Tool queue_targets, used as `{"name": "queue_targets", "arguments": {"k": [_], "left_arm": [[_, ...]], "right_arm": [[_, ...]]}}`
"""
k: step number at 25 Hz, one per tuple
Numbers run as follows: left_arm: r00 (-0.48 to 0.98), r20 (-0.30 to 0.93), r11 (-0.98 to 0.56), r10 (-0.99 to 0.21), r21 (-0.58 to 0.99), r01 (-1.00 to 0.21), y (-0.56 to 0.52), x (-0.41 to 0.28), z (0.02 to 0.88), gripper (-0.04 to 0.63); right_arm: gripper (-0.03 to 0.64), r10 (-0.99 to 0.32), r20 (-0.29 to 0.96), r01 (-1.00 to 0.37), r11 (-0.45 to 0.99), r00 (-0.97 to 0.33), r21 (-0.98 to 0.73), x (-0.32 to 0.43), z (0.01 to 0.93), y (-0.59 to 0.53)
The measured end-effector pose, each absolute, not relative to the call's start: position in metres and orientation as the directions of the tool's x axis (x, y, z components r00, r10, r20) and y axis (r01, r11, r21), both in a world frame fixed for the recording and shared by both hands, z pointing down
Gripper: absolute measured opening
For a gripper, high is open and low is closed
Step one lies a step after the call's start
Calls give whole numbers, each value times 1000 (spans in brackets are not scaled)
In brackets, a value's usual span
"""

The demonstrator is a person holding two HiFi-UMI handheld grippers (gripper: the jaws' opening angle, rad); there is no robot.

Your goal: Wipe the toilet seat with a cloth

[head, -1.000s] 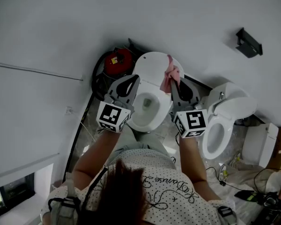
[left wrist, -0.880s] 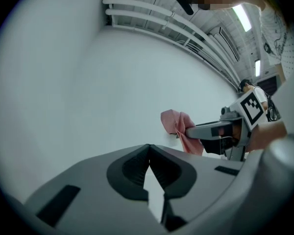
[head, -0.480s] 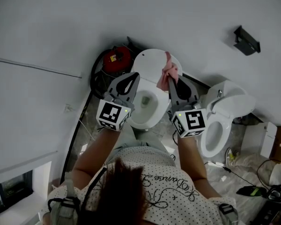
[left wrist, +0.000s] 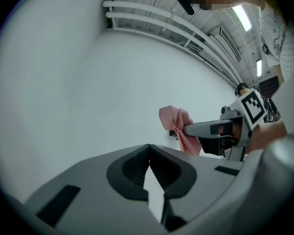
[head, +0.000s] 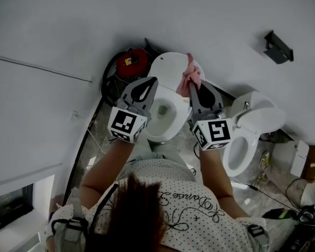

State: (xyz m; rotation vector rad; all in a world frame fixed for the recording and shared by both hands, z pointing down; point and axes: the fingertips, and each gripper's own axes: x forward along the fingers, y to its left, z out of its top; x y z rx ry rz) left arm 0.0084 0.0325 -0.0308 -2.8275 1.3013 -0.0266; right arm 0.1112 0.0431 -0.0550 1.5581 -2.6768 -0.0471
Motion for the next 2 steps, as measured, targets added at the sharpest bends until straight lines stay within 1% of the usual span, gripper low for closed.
{"name": "queue_targets", "arguments": {"k": [2], "left_arm": [[648,-1,-647,-762,-39,-761,32,7,-32,5]], "right_arm": [[31,-868,20,-866,497,-497,49,109,-55,41]]}}
